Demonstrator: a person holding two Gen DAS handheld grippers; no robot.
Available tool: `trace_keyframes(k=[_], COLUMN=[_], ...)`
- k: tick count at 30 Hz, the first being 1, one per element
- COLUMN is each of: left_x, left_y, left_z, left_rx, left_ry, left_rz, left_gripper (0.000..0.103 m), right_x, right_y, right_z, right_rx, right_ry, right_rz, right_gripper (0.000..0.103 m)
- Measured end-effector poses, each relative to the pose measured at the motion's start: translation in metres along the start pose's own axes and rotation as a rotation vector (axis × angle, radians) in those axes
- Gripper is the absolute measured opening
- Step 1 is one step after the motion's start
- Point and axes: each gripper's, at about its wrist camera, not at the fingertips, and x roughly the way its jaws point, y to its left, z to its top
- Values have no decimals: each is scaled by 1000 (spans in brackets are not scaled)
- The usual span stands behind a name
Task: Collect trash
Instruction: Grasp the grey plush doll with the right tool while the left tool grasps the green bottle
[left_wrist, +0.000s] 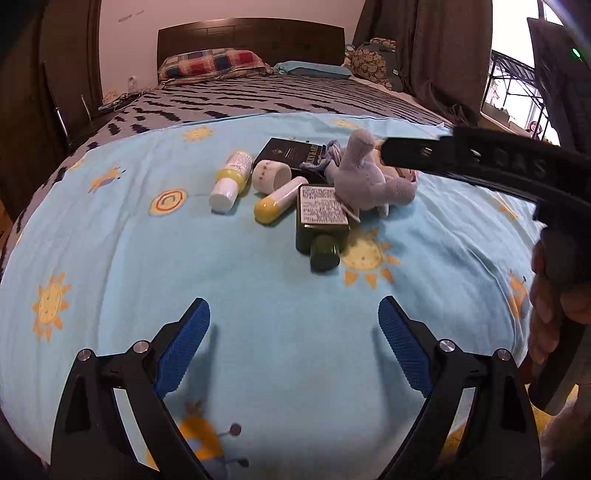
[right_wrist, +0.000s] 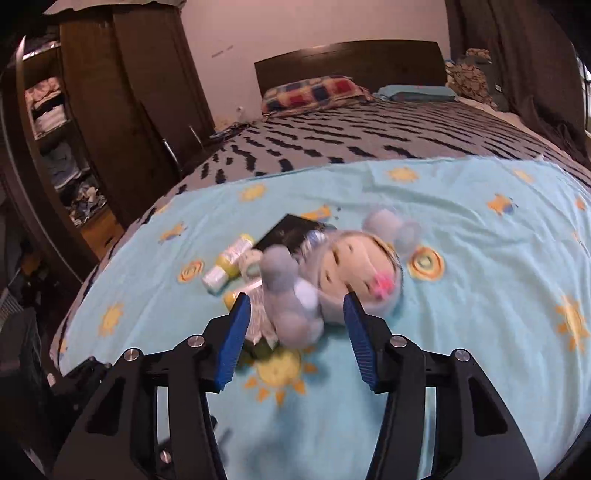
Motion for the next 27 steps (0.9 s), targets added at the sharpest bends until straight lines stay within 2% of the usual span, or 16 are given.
trace_keyframes(k=[6, 11, 18, 19, 21, 22, 27], left_x=[14, 30, 45, 46, 48, 48, 31], left_y=[1, 2, -2, -3, -7, -9, -11], left_z=[13, 23, 30, 31, 31, 31, 26], left_rx=[-5, -11, 1, 4, 20, 26, 37], left_ry=[9, 31, 39, 41, 44, 47, 23], left_rz=[-22, -46, -81, -89, -92, -86, -89], left_gripper=[81, 63, 46, 41, 23, 19, 19], right_x=[26, 39, 39, 38, 36, 33, 12], right_y=[6, 7, 10, 9, 9, 9, 9], right_z=[19, 23, 23, 22, 23, 22, 22], right_rx=[-24, -35, -58, -56, -59, -62, -76], right_ry=[28, 43, 34, 34, 31, 26, -4], right_rz=[7, 40, 37, 38, 35, 29, 3], right_gripper=[38, 22, 20, 20, 20, 19, 19])
